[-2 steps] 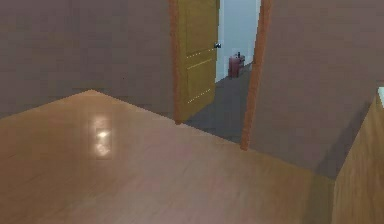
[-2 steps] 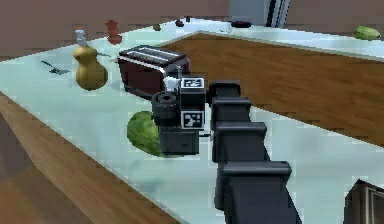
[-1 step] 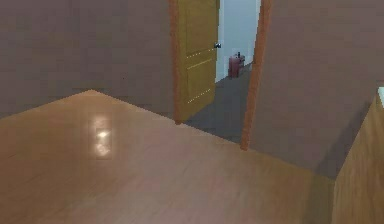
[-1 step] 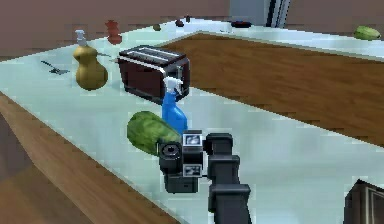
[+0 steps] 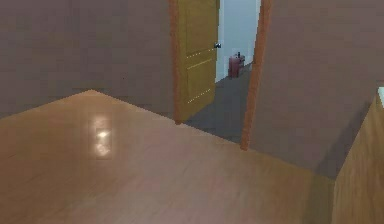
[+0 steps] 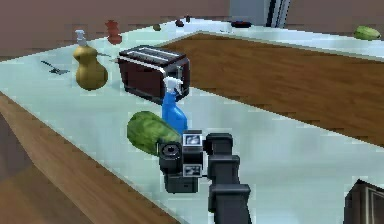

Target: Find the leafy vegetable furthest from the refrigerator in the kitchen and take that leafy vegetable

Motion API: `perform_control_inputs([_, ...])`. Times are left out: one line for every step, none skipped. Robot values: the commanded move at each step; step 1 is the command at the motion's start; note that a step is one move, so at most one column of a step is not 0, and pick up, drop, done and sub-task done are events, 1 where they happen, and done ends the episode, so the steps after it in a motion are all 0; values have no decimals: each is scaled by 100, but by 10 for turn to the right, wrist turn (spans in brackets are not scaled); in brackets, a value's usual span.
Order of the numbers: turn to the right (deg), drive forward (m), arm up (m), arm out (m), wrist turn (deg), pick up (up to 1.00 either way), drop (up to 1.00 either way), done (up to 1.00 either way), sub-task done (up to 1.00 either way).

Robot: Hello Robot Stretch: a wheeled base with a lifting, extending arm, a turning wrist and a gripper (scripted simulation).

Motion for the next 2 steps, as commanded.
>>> perform_control_inputs([0,0,10,0,0,0,0,0,0])
perform_control_inputs([0,0,0,0,0,0,0,100,0])
